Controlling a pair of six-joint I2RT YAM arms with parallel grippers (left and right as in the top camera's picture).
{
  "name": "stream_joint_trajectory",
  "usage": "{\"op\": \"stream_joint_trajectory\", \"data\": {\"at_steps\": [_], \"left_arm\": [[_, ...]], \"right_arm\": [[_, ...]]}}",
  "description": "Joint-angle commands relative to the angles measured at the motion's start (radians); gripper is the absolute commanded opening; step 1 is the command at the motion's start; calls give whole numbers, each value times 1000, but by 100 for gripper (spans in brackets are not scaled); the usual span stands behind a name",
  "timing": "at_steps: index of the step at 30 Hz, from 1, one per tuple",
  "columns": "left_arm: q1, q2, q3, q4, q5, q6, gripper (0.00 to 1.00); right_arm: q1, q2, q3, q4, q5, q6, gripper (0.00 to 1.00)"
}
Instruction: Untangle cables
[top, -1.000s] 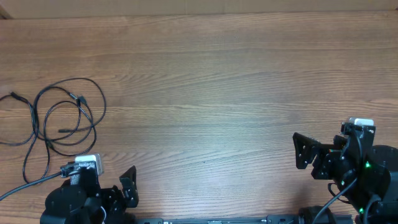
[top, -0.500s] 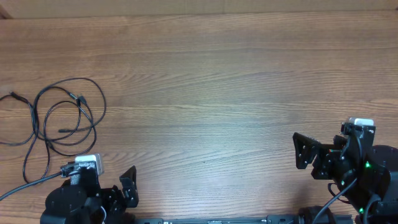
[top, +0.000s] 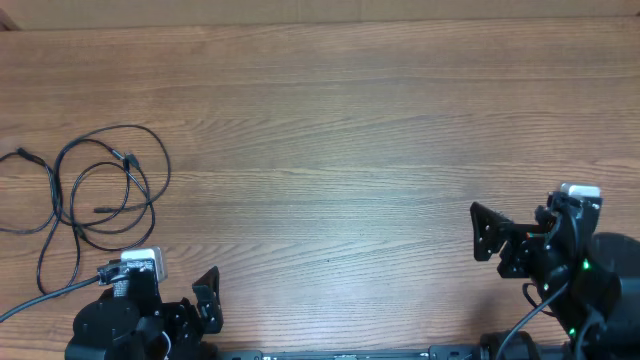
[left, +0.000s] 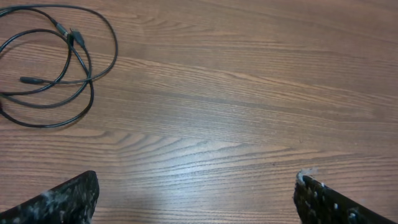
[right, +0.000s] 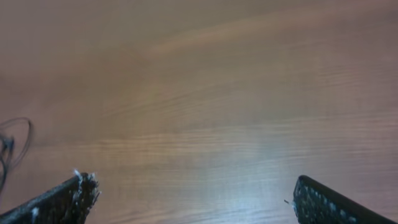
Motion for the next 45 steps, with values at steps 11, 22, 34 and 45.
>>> {"op": "stream_joint_trajectory", "data": {"at_steps": [11, 22, 34, 45], "left_arm": [[-2, -3, -4, -2, -6, -6, 100], [-2, -3, -4, -2, -6, -6, 99], [-2, -3, -4, -2, -6, -6, 100], [-2, -3, -4, -2, -6, -6, 99]], "right_arm": [[0, -373, -429, 589, 6, 2, 100], [3, -539, -702, 922, 10, 2, 100], [44, -539, -893, 1133, 107, 2, 100], [44, -539, -974, 1016, 118, -2, 100]]}}
